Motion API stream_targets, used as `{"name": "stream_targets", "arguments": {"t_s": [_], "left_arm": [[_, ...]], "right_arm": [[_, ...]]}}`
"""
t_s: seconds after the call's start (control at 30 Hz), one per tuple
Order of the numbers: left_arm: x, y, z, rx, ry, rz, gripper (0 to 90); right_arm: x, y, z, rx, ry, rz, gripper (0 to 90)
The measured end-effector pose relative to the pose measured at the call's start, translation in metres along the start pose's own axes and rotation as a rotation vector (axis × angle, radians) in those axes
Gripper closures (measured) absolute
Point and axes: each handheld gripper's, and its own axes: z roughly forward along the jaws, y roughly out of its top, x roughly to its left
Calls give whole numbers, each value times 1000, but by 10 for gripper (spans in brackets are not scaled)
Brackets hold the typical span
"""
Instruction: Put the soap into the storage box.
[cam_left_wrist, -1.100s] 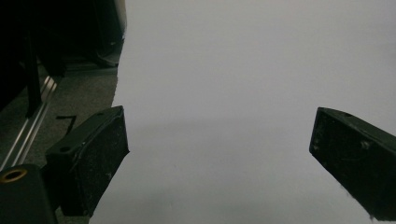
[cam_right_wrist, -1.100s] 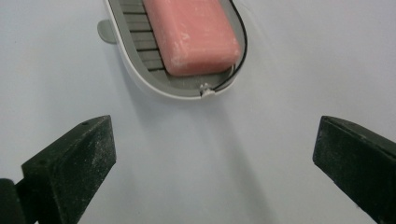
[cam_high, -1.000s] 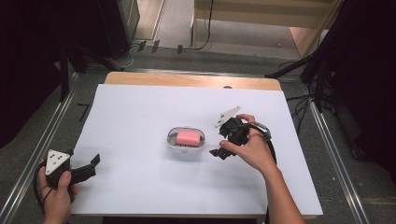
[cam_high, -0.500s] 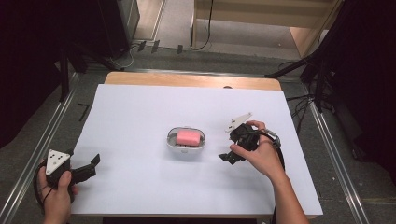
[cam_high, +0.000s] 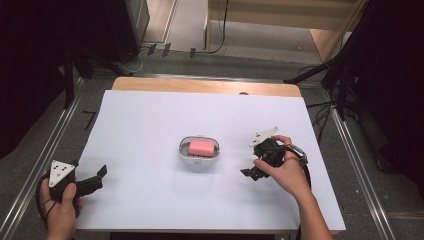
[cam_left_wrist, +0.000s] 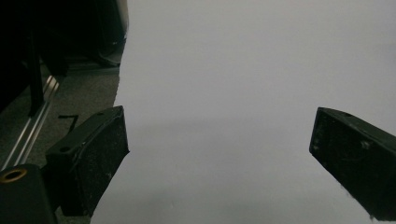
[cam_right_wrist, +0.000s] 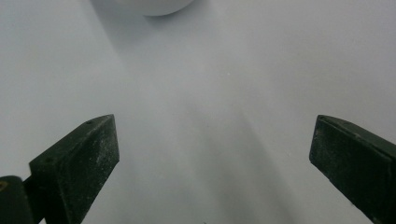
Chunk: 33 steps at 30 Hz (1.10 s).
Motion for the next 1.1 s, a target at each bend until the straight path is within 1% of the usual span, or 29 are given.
{"name": "stream_targets", "arguments": {"t_s": [0.23,0.6,0.97,1.03,1.1], "left_arm": [[0,0,0,1,1,0,50],[0,0,0,3,2,-1,50],[0,0,0,2,4,0,50],[0,0,0,1,4,-1,50],[0,0,0,2,5,0,50]], "right_arm": [[-3,-11,-3,-9,-9,17,25],[-10,-34,-6,-17,-29,70,25],[-16,-56,-9,-35,-50,104,25],[-16,-59,-10,-37,-58,119,25],[-18,-63,-11,-43,-62,116,25]]}}
